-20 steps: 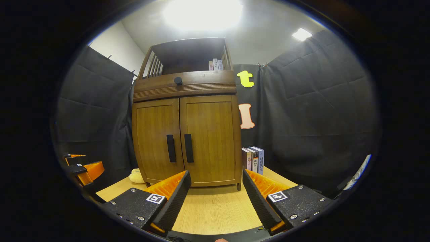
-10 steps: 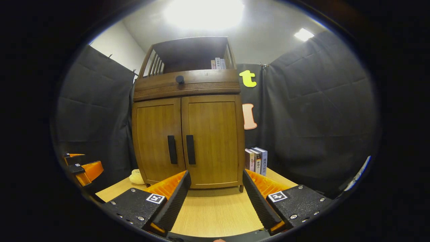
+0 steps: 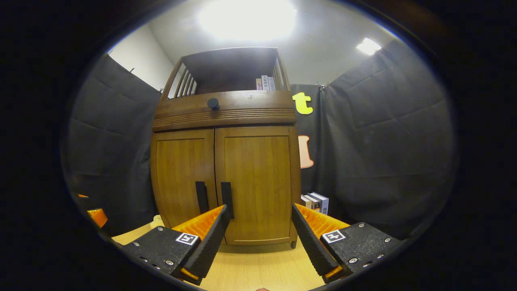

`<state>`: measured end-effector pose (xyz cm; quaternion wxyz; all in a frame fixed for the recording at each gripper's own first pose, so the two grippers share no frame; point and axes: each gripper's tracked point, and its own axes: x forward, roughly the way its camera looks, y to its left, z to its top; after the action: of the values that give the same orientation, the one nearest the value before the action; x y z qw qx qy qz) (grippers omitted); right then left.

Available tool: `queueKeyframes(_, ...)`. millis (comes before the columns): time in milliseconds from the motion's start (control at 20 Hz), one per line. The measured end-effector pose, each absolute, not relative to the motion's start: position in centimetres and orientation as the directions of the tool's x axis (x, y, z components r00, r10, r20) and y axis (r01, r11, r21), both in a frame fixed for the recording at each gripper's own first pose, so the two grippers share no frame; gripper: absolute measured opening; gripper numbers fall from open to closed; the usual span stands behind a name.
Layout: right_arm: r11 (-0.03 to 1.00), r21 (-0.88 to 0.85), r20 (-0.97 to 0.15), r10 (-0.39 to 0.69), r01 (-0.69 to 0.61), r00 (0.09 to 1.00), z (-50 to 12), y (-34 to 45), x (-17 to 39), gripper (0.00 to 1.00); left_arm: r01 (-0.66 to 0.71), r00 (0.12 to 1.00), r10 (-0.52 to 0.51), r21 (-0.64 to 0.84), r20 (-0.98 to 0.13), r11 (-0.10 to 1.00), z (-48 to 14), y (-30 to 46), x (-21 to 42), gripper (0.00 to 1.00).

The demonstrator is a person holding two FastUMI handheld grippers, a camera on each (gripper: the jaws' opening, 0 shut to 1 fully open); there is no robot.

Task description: Open the right door of the double-door shoe cabinet with the right hand, and open the left door with the left hand.

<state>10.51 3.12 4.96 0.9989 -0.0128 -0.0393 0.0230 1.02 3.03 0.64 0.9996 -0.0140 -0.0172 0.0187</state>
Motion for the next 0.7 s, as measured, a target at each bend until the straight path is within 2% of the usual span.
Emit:
queueKeyframes(50,0.999,-0.030,0.083,0.048,-0.046,0.995,5.1,3.3,11.4,0.92,-0.048,0.998,0.049,-0.028,0.037,0.998,0.9,3.4,1.0,1.00)
queueKeyframes(150,0.999,-0.026,0.092,0.048,-0.046,0.995,5.4,3.7,13.0,0.95,-0.068,0.997,0.069,-0.027,0.040,0.997,1.1,4.3,1.0,1.00)
queueKeyframes(350,0.997,-0.018,0.093,0.076,-0.075,0.993,5.8,5.3,16.3,0.95,-0.112,0.993,0.113,-0.025,0.039,0.993,0.8,5.6,1.1,1.00)
queueKeyframes(400,0.996,-0.022,0.092,0.083,-0.081,0.992,5.7,5.7,17.1,0.95,-0.124,0.991,0.125,-0.024,0.037,0.992,0.7,5.4,1.0,0.95)
queueKeyframes(450,0.996,-0.026,0.090,0.091,-0.089,0.992,5.5,6.1,18.0,0.95,-0.136,0.990,0.137,-0.024,0.037,0.990,0.7,5.6,1.0,0.95)
queueKeyframes(500,0.995,-0.028,0.085,0.102,-0.100,0.991,5.3,6.6,18.7,0.95,-0.149,0.988,0.149,-0.024,0.036,0.989,0.7,5.7,0.9,1.00)
queueKeyframes(650,0.991,-0.020,0.067,0.130,-0.129,0.989,4.4,7.9,21.0,0.95,-0.186,0.982,0.186,-0.022,0.030,0.982,1.0,6.2,0.5,1.00)
queueKeyframes(700,0.991,-0.018,0.060,0.137,-0.136,0.989,4.1,8.2,21.8,0.95,-0.197,0.980,0.198,-0.020,0.026,0.980,1.0,6.3,0.4,0.95)
